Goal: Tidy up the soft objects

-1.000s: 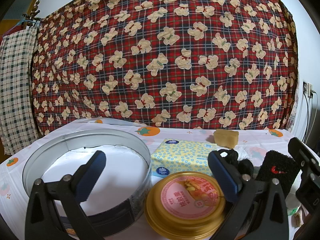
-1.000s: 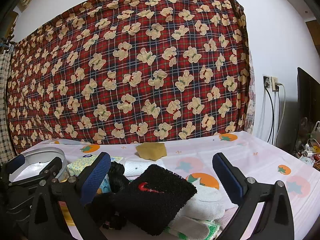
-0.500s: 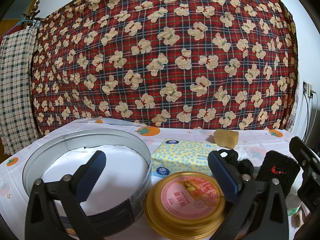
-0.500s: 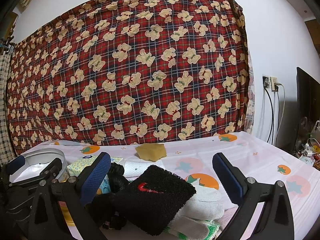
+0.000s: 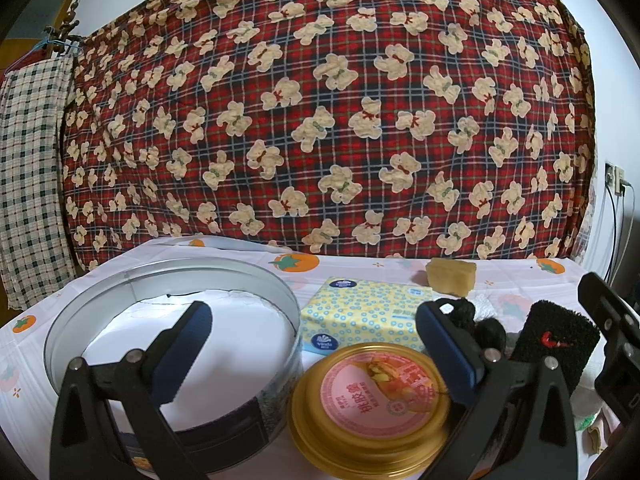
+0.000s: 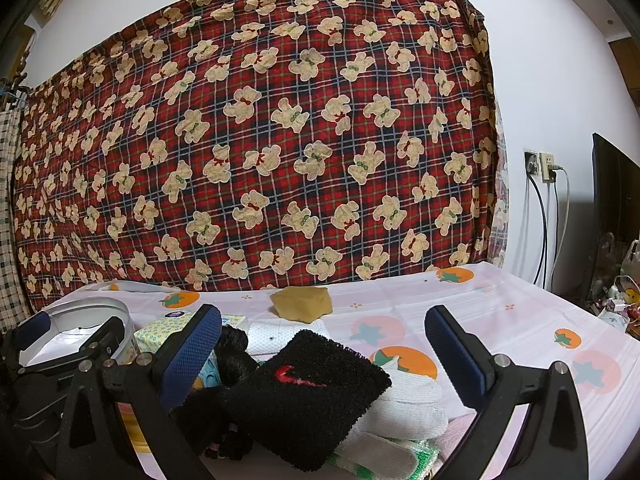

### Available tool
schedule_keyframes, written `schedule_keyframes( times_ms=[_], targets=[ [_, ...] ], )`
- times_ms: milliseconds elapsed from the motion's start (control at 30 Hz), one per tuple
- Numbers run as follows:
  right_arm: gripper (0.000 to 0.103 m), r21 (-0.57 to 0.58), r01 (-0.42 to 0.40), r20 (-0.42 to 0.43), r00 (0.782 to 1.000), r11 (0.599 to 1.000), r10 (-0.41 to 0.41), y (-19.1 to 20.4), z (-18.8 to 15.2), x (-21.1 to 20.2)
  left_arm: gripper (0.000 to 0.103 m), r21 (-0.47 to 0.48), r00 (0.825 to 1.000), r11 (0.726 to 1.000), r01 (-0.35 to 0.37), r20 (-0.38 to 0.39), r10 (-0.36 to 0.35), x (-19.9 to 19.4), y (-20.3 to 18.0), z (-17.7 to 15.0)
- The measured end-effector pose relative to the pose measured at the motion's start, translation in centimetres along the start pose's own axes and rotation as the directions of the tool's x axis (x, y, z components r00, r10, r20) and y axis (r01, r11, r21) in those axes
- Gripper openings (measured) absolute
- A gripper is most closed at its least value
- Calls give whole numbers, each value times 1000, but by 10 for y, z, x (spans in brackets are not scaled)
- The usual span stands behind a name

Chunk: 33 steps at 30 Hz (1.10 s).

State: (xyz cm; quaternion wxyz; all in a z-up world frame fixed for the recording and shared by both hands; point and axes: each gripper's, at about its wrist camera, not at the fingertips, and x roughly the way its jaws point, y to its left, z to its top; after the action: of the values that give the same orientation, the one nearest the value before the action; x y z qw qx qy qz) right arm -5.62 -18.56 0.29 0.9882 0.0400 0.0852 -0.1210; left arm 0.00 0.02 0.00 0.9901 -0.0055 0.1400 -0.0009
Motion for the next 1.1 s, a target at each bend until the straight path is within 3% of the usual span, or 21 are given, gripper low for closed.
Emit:
schedule_keyframes(
  times_ms=[233, 467, 533, 700, 800, 967, 1033, 1100],
  targets=[
    [102, 5, 6, 0, 1000, 1000, -6, 18, 6, -3, 103, -1, 1000, 1000, 2, 0, -2, 0, 0, 0],
    [102, 118, 38, -48, 998, 992, -33, -38, -1, 10, 103, 2, 999, 999, 35, -3, -35, 2, -2, -2],
    [102, 155, 31, -66, 998, 987, -21, -34, 0, 7, 103, 4, 999, 999, 50, -7, -50, -1, -1, -4],
    [102, 125, -9, -131, 991, 992, 25, -44, 1, 14, 103, 11, 997, 997, 82, -9, -82, -9, -2, -4],
    [100, 106, -62, -202, 976, 992, 82, -52, -2, 25, 103, 18, 994, 994, 105, -17, -105, -13, -3, -5],
    [70, 107, -133, -318, 934, 985, 161, -53, -9, 46, 103, 45, 993, 992, 119, -26, -118, -18, -6, -7],
    [69, 123, -169, -358, 911, 978, 203, -50, -14, 54, 103, 59, 992, 991, 121, -29, -119, -20, -7, -7],
    [69, 123, -190, -369, 903, 974, 223, -49, -15, 56, 103, 68, 992, 990, 125, -35, -123, -20, -8, -8]
  ],
)
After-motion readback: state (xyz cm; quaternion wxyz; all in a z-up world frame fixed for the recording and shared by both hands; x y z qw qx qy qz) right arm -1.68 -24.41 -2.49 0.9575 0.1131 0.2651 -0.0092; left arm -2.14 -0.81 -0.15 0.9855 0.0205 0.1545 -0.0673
